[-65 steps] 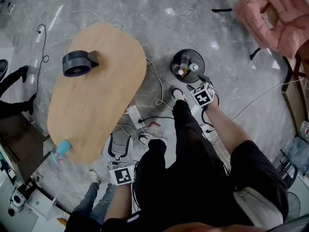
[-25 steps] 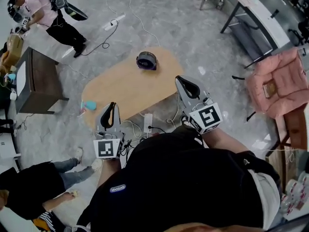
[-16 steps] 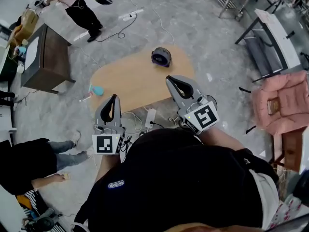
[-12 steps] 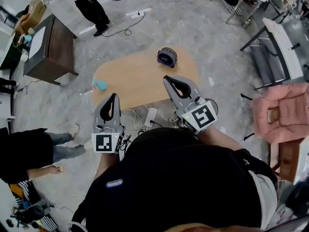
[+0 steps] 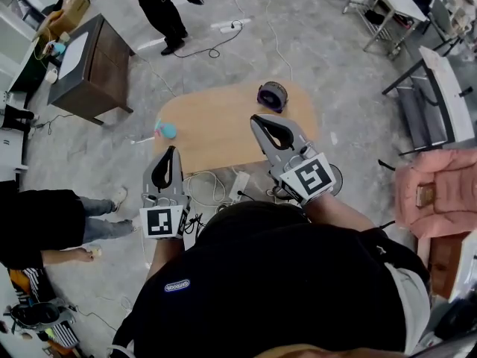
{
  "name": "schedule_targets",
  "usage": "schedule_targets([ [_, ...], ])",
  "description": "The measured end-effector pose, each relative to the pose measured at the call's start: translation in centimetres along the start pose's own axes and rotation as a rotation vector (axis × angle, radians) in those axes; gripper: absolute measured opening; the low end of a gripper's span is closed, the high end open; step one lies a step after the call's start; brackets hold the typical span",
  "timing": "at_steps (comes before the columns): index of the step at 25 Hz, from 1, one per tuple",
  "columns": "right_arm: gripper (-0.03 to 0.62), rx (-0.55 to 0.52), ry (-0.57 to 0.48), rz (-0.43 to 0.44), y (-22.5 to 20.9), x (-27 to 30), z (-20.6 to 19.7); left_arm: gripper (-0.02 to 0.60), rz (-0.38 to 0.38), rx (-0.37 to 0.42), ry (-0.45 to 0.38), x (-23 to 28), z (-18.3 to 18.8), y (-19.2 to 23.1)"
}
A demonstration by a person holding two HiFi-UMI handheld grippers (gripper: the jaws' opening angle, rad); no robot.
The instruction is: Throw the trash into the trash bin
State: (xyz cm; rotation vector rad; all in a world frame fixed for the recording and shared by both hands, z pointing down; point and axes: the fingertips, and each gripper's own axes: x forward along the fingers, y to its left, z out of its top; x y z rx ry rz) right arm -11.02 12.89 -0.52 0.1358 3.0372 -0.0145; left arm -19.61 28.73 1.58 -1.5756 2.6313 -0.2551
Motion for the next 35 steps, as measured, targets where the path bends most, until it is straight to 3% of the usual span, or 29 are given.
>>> schedule_targets([
  [6,0.028,0.061,-0.011,-0.017,-1.0,0.1,-0.6,0.003,-0.027,0.003,-0.005,1.0,-0.3,-0.7],
  [13,0.028,0.010,0.003,-0.046,-1.0,-0.3,-0.3,0.003,-0.057,-0.010,-0.015,1.6,-0.1,-1.4],
  [22,0.028,0.019,0.042,-0.100,-1.7,-1.5,-1.3,0.003,-0.088,-0.009,0.000,2.1,-0.7,-1.9],
  [35,0.028,0.015,0.046,-0.104,-1.9,-1.6,-1.5,0.003,-0.084,-0.031,-0.017,2.5,-0.9,-2.1],
])
